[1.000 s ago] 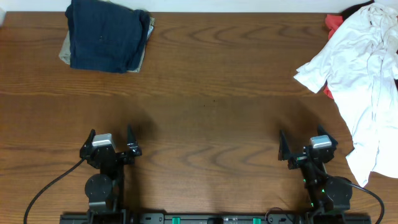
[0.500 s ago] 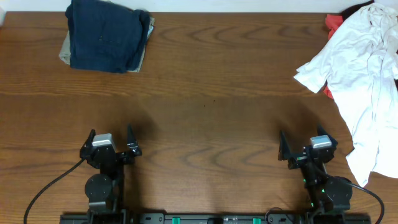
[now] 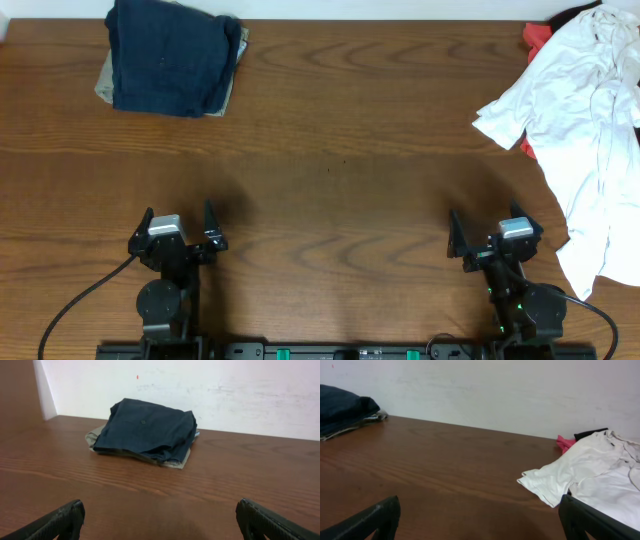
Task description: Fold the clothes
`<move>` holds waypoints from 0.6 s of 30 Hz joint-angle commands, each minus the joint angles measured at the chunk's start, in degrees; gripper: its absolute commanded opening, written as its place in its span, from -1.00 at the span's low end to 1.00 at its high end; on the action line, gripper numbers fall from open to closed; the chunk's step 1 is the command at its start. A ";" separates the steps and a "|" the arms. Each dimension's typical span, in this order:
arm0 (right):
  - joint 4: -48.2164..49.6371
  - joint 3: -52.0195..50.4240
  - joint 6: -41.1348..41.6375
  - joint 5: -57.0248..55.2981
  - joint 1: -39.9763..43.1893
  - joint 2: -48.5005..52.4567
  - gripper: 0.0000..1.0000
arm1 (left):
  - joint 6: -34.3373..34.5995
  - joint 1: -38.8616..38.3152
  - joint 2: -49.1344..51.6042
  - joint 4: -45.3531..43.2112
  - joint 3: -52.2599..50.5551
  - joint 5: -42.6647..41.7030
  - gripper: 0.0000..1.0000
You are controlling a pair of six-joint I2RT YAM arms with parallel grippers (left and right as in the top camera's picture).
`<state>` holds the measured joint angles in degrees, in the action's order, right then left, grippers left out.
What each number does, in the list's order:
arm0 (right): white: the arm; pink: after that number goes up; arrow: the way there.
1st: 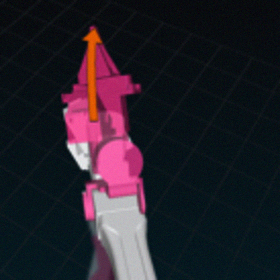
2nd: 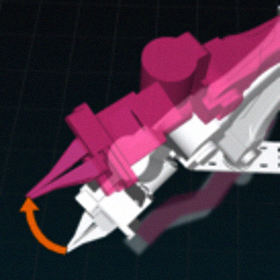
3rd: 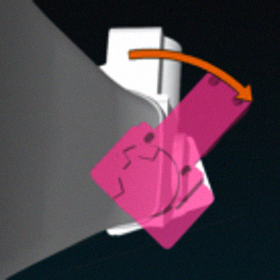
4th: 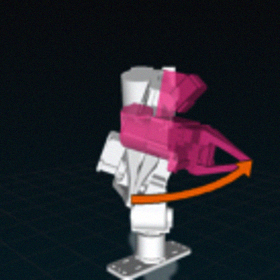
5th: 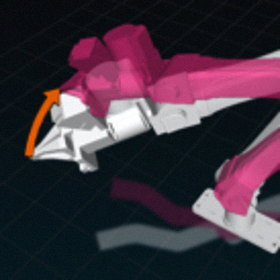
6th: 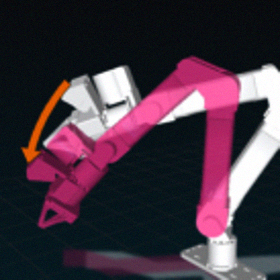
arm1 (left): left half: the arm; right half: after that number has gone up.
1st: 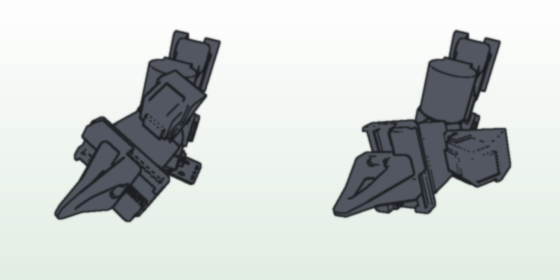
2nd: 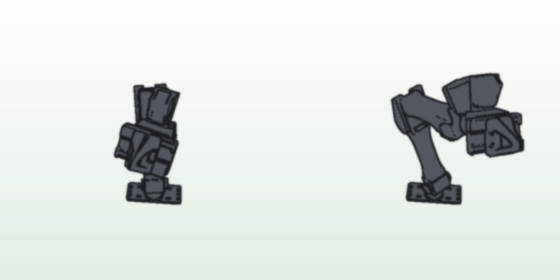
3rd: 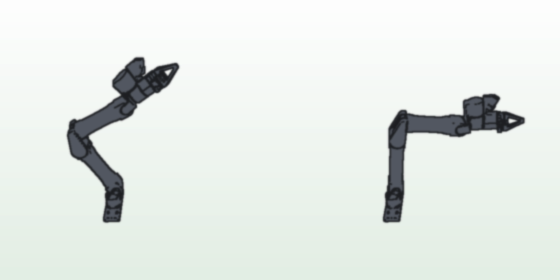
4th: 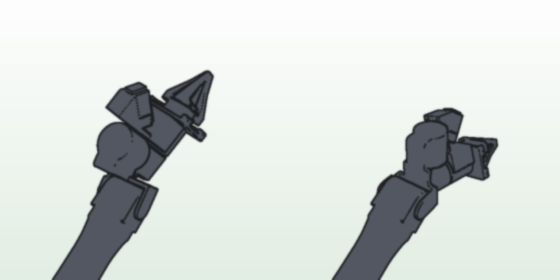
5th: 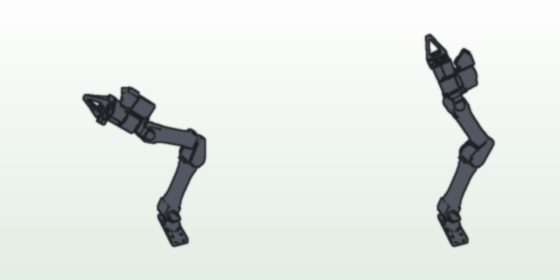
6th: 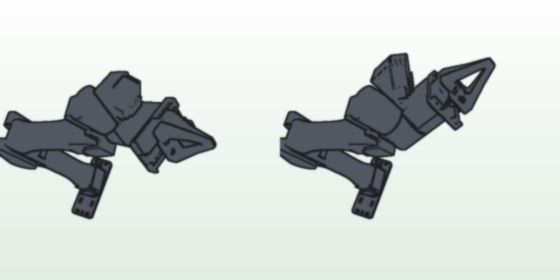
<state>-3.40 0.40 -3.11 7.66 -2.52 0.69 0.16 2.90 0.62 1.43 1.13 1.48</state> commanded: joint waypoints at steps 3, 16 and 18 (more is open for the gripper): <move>-0.24 -0.09 0.92 -0.37 -0.48 -0.39 0.98 | -0.33 0.31 -0.42 2.60 -0.90 0.50 0.96; -0.24 -0.09 -0.37 -3.19 -0.48 -0.31 0.98 | -0.33 0.31 -0.42 2.60 -0.90 0.50 0.96; -0.22 -0.09 -0.35 -3.15 -0.48 -0.31 0.98 | -0.33 0.31 -0.42 2.43 -0.90 0.72 0.96</move>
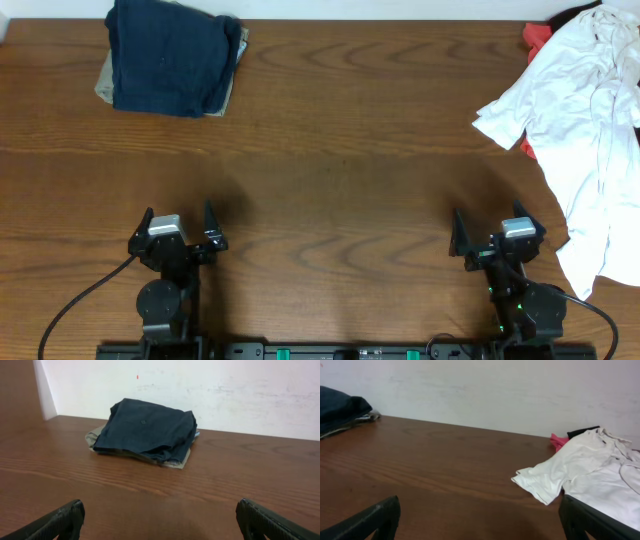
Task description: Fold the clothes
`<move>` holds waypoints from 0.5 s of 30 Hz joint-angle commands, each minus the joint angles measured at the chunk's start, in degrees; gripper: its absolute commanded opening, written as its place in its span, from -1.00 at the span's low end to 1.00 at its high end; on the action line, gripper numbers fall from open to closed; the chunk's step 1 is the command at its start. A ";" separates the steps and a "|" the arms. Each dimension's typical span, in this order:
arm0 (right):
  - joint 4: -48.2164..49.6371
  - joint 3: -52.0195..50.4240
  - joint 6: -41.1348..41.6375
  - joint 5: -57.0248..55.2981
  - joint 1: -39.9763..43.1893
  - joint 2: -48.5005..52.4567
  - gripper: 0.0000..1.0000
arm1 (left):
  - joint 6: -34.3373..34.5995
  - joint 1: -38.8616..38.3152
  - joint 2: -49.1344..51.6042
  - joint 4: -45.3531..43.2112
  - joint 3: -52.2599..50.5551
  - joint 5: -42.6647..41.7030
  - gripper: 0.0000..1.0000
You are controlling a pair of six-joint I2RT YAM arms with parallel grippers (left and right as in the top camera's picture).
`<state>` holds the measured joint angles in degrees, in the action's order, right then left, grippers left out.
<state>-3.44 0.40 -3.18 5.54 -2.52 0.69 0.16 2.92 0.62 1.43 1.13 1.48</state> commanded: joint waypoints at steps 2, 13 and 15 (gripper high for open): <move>0.35 -0.09 -0.28 -1.01 -0.48 -0.31 0.99 | -0.33 0.28 -0.42 2.43 -0.90 0.68 0.95; 12.92 -0.09 -0.26 0.96 -0.48 -0.31 0.98 | 5.31 0.28 -0.42 -0.26 1.38 -8.37 0.95; 15.04 0.04 -0.28 0.92 -0.48 -0.31 0.99 | 5.31 0.28 -0.39 -0.22 2.84 -8.44 0.95</move>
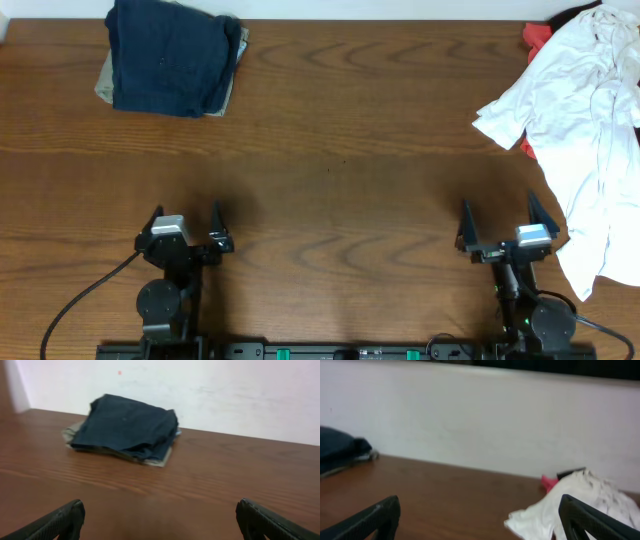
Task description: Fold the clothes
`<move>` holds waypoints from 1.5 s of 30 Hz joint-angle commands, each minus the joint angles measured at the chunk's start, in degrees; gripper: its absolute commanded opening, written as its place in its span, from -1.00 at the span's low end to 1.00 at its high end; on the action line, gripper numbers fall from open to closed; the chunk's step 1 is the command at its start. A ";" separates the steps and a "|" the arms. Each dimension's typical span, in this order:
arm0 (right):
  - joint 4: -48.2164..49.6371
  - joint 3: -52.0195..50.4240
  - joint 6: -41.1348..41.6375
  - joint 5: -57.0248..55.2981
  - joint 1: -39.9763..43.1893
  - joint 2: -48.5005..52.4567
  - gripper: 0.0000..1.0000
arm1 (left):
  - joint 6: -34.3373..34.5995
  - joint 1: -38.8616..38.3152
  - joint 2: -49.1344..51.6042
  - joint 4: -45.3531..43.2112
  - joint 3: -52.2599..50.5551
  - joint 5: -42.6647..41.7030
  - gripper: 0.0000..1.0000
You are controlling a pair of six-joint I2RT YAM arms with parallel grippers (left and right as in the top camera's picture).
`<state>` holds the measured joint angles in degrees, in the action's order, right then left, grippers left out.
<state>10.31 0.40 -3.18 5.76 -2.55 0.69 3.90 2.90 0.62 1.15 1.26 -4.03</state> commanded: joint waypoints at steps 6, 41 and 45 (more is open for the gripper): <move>2.58 4.61 -0.31 0.61 -0.24 0.15 0.98 | 1.51 0.31 2.60 0.22 9.53 -2.86 0.95; -46.38 74.34 -8.00 8.68 3.37 88.28 0.98 | -1.64 0.31 72.87 47.43 62.73 -3.08 0.95; -44.28 74.31 -8.02 7.63 3.43 94.16 0.98 | -1.66 0.31 77.57 47.78 62.73 -3.17 0.96</move>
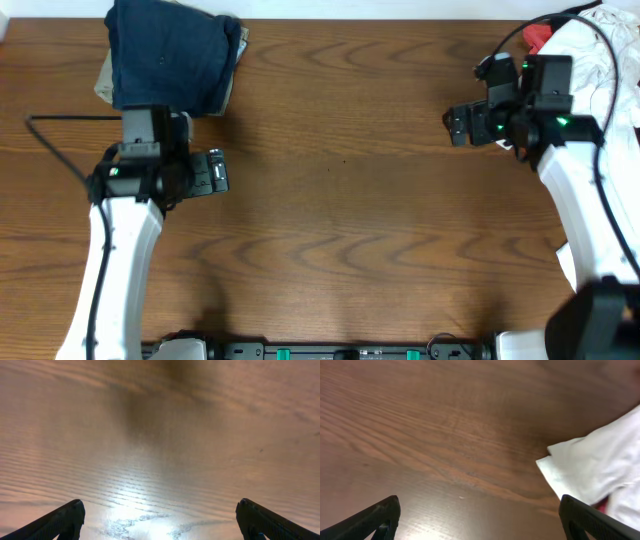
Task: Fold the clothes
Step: 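Reach the right gripper to the white T-shirt and grasp it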
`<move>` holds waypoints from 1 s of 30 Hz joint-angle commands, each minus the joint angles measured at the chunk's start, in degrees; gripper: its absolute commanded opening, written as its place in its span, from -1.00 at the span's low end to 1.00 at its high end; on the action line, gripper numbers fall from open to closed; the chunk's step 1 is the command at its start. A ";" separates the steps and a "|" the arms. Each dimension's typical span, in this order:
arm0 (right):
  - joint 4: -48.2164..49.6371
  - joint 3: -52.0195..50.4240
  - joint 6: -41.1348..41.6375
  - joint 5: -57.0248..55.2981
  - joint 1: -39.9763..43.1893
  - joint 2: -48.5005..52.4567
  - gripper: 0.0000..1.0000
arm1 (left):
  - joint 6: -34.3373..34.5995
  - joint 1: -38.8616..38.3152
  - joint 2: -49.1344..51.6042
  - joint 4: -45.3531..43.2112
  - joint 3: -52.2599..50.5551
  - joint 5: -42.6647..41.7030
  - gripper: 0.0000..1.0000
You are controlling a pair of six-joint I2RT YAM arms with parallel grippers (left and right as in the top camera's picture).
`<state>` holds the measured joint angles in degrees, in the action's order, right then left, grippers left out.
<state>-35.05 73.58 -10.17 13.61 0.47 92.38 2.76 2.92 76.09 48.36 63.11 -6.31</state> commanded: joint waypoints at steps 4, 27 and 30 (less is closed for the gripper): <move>6.01 1.14 4.07 -7.61 1.44 8.00 0.79 | -0.55 0.28 5.73 0.04 0.87 -2.12 0.95; 16.52 1.14 23.98 -24.30 6.12 29.03 0.63 | -0.55 0.28 7.23 -0.68 0.87 -2.10 0.96; 17.31 1.14 26.08 -23.76 6.12 30.64 0.43 | -0.55 0.28 7.23 -0.83 0.87 -2.10 0.96</move>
<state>-17.34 74.98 12.49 -8.95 5.87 119.33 2.76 2.92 83.26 47.53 63.11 -7.79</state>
